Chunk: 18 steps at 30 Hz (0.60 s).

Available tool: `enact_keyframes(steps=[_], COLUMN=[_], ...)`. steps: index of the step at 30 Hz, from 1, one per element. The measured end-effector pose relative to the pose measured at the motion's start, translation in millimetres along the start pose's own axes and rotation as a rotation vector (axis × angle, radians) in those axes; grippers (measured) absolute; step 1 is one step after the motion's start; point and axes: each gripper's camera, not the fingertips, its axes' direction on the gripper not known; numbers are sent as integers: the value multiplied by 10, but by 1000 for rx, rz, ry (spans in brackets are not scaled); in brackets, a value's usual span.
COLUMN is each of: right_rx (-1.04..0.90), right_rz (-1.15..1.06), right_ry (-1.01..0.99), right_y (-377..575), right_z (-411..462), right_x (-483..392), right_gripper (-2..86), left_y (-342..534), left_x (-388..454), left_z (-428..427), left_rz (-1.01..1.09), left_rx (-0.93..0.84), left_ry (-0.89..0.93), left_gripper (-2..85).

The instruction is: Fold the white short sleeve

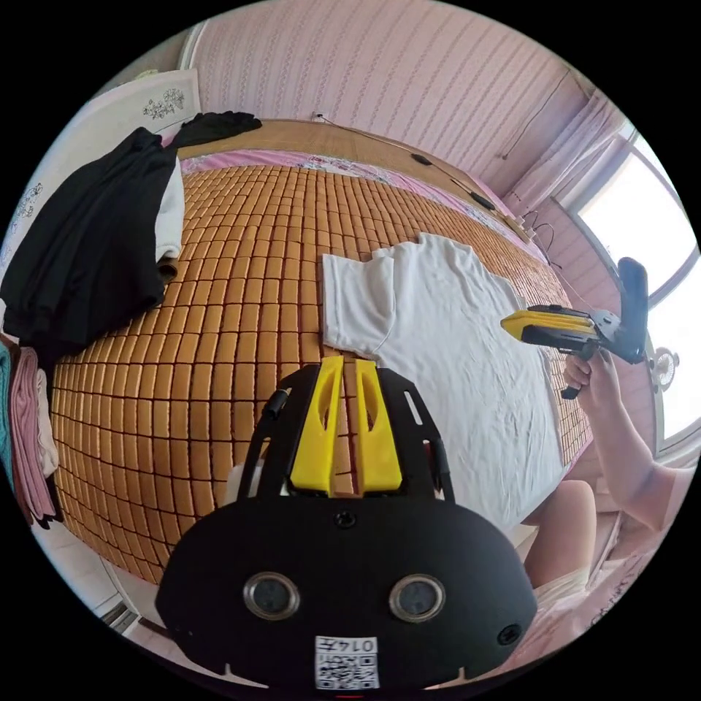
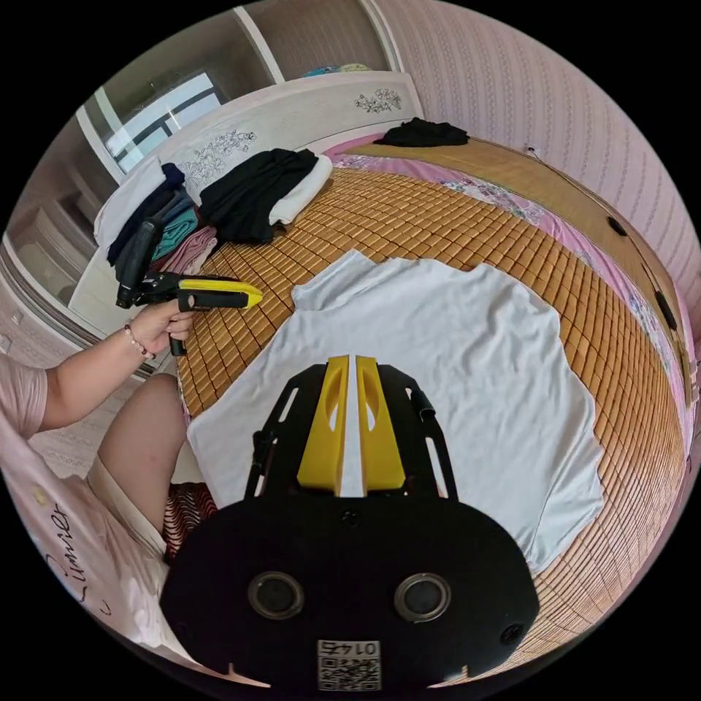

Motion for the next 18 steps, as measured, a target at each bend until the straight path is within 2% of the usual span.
enact_keyframes(steps=[5, 10, 13, 15, 18], right_rx=[-58, -127, -158, -204, -146], right_rz=[-60, -23, 16, 48, 69], right_ry=[27, 110, 174, 174, 182], right_y=[-1086, -1882, -2111, -2195, -2273], right_z=[611, 1319, 1615, 1782, 1781], right_x=[-359, -538, -556, -540, -576], right_gripper=[12, 98, 82, 61, 23], left_y=[-214, -358, -387, -385, -428], left_x=[-312, -418, -472, -484, -562], left_z=[12, 65, 142, 107, 40], left_rz=[-62, -24, -4, 28, 20], left_rx=[54, 24, -43, -36, -47], left_ry=[36, 21, -26, 8, 43], left_gripper=[51, 61, 56, 43, 3])
